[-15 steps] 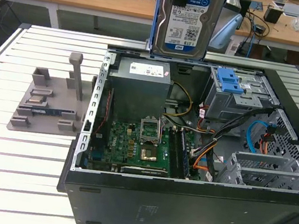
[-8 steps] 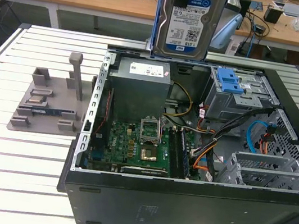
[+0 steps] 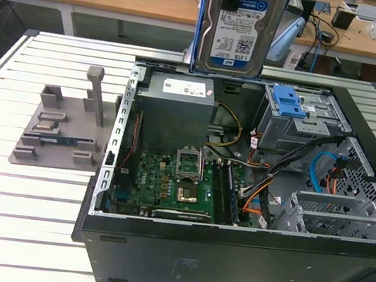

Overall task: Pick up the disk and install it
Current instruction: 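Pick up the disk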

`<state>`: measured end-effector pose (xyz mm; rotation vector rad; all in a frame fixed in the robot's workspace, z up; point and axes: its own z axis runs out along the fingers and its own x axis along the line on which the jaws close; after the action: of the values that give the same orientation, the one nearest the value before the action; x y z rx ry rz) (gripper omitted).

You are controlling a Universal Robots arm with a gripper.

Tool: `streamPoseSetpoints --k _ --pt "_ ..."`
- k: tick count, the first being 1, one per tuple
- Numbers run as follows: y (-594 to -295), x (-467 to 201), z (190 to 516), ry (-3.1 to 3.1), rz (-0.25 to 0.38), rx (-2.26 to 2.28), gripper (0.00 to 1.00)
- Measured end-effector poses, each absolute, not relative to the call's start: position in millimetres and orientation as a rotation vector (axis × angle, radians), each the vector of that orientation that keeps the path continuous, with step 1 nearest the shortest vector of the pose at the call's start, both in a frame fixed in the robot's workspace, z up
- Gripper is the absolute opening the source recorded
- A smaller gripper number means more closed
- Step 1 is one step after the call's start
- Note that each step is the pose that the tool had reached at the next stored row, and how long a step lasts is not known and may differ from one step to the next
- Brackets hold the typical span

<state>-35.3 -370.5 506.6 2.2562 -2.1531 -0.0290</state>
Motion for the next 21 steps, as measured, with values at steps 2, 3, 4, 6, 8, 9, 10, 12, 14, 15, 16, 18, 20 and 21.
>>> streamPoseSetpoints --k 2,3,4,6,8,9,10,12,14,15,16,18,20,21 --pt "-370.7 -34.8 506.4 -2.153 -0.029 2.256 0.37" --pt "-370.9 -34.5 506.3 -2.153 -0.029 2.256 0.37" --pt "-370.9 -34.2 506.2 -2.153 -0.029 2.256 0.37" --pt "-371.1 -33.6 506.0 -2.153 -0.029 2.256 0.37" --pt "-371.4 -32.7 505.6 -2.153 -0.029 2.256 0.37" --pt "-371.6 -32.2 505.4 -2.153 -0.029 2.256 0.37" --pt "-371.9 -31.6 505.1 -2.153 -0.029 2.256 0.37" --pt "-373.0 -30.7 504.7 -2.153 -0.029 2.256 0.37" --pt "-377.2 -30.1 504.2 -2.153 -0.029 2.256 0.37" --pt "-379.8 -30.0 504.0 -2.153 -0.029 2.256 0.37" --pt "-381.3 -30.0 504.0 -2.153 -0.029 2.256 0.37" --pt "-385.2 -29.9 503.6 -2.153 -0.029 2.256 0.37" --pt "-387.4 -29.9 503.4 -2.153 -0.029 2.256 0.37" --pt "-387.9 -29.8 503.3 -2.153 -0.029 2.256 0.37"
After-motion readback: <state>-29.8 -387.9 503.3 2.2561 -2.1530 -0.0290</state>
